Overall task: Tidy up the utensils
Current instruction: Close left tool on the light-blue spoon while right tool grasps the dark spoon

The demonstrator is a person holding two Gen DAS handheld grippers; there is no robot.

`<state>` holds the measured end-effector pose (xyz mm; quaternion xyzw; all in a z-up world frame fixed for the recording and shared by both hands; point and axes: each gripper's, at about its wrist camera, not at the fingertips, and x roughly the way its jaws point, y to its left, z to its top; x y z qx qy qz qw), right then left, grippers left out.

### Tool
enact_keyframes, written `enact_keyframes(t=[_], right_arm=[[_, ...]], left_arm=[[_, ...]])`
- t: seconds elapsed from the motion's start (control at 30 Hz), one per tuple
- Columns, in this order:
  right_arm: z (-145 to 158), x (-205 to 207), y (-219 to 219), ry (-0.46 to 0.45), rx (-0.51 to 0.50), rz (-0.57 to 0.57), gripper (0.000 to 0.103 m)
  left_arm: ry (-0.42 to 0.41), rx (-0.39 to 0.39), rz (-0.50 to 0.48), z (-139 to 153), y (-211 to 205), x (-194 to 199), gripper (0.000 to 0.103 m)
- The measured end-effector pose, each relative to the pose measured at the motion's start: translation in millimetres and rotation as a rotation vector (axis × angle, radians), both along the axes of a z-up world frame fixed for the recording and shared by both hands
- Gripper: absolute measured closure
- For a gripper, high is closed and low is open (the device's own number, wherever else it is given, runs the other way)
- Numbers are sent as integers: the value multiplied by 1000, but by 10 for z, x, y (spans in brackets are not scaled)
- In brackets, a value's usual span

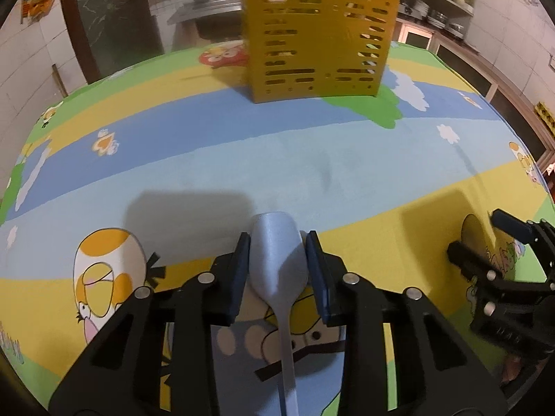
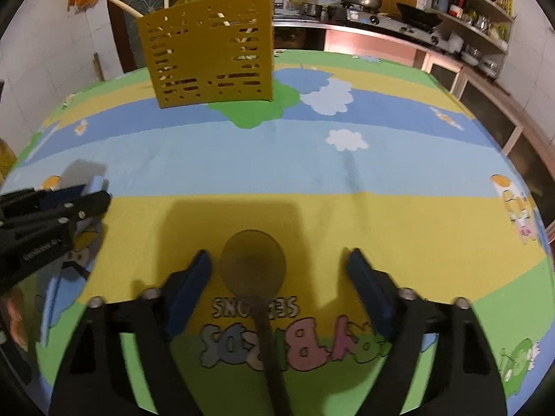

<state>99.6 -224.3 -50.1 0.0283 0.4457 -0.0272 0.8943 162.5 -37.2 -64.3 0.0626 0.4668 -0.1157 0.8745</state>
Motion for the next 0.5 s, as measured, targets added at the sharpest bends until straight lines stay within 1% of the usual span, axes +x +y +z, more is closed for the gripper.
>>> enact_keyframes(t=[0.03, 0.07, 0.1, 0.13, 0.17, 0.23, 0.4, 0.5], right_arm=[[5, 6, 13, 0, -4, 4, 35], [11, 12, 24, 1, -2, 14, 37], [17, 14, 30, 1, 5, 17, 44], [26, 11, 31, -1, 12, 18, 53], [32, 13, 32, -1, 17, 22, 57], [38, 23, 35, -2, 16, 21, 67], [49, 46, -5, 1, 40, 15, 67], [93, 77, -41, -15, 60, -1, 67]], left_arm=[[-4, 4, -1, -4, 3, -8, 71], [-9, 8, -2, -7, -1, -15, 71], [-12, 10, -1, -9, -8, -22, 71], [-16, 14, 0, -11, -14, -29, 71], [-18, 17, -1, -13, -16, -34, 71], [-26, 26, -6, -18, -26, -40, 71], [-25, 16, -4, -14, -15, -32, 71], [-22, 1, 8, -6, 3, -16, 71]])
